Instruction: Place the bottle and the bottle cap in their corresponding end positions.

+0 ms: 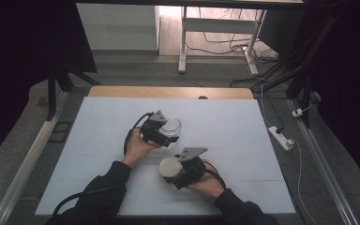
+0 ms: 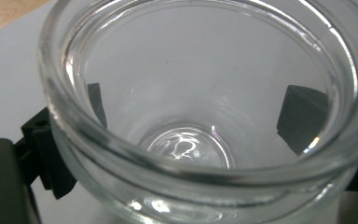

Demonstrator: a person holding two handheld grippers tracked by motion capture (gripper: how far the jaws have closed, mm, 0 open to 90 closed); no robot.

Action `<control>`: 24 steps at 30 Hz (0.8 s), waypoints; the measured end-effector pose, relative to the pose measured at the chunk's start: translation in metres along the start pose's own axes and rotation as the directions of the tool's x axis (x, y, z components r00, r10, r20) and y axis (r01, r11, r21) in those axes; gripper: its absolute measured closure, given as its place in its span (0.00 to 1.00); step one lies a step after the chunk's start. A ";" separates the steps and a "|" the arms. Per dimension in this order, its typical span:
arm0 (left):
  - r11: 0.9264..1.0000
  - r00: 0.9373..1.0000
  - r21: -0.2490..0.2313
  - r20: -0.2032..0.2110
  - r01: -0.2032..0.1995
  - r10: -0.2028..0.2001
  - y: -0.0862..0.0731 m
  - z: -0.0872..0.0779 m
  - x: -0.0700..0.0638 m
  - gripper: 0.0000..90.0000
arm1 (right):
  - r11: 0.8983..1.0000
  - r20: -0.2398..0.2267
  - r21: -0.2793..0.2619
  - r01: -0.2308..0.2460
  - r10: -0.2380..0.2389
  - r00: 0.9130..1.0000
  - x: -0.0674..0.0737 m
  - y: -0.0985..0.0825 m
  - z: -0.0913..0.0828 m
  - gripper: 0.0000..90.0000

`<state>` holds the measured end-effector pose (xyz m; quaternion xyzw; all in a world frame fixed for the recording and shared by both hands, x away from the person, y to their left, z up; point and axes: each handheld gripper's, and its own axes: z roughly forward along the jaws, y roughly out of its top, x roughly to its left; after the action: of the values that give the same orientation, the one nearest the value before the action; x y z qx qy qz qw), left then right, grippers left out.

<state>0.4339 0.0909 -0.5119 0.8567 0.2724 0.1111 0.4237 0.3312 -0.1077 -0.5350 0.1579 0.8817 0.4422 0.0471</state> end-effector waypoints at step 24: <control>1.000 1.000 -0.016 0.011 0.003 -0.003 -0.001 0.003 0.002 0.06 | 0.996 0.022 0.084 -0.031 0.029 0.999 -0.003 0.002 0.008 0.06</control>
<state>0.4359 0.0905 -0.5149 0.8534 0.2706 0.1079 0.4323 0.3360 -0.1015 -0.5388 0.1775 0.8966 0.4035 0.0427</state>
